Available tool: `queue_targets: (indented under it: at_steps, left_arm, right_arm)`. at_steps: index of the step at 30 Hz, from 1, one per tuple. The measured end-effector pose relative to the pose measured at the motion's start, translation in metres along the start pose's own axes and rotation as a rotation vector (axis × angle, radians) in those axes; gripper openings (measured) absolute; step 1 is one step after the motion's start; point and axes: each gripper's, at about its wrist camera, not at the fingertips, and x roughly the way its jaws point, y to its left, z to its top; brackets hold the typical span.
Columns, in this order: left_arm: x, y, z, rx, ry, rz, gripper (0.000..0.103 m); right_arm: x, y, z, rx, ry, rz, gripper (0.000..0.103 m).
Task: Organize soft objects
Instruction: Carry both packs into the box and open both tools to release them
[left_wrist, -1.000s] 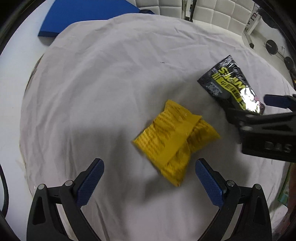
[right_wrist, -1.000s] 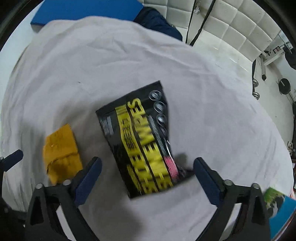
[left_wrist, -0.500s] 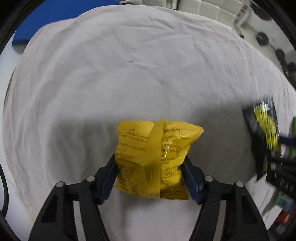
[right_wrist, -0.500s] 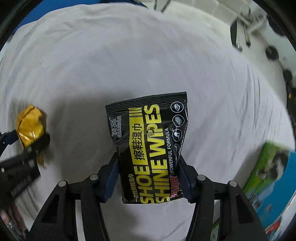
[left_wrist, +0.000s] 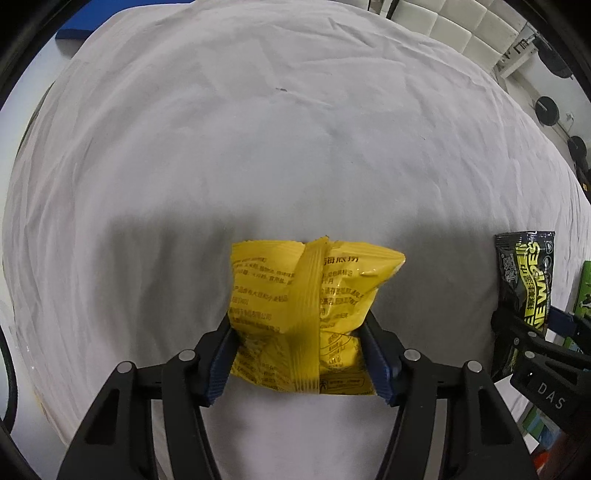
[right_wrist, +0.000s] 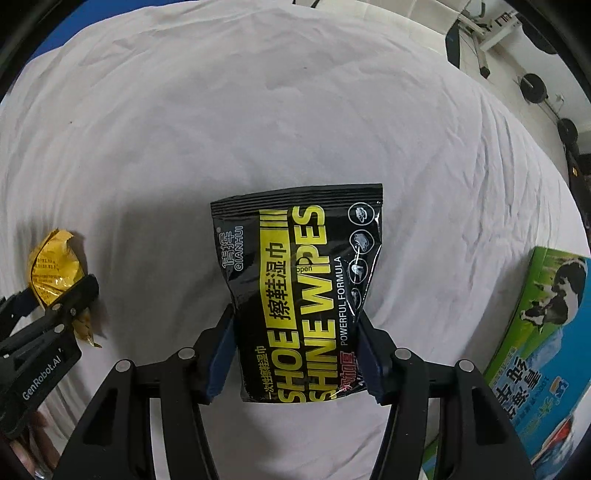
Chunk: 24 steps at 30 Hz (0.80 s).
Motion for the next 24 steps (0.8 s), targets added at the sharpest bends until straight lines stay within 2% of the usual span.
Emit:
queue_targets:
  at_steps: [6, 9, 15, 24]
  left_arm:
    - [-0.001, -0.004, -0.005, -0.006, -0.025, 0.01, 0.059]
    - [0.001, -0.004, 0.006, -0.007, -0.025, 0.008, 0.057]
    - [-0.014, -0.004, -0.006, -0.005, -0.041, 0.009, 0.054]
    - [-0.045, -0.009, -0.024, -0.011, -0.084, -0.019, 0.053]
  right_arm:
    - [0.0, -0.018, -0.004, 0.018, 0.009, 0.008, 0.059]
    - [-0.001, -0.023, 0.001, 0.016, 0.007, 0.003, 0.057]
    - [-0.005, -0.013, -0.006, -0.011, -0.009, -0.011, 0.052]
    - [-0.008, -0.019, 0.0, -0.017, -0.045, 0.024, 0.052]
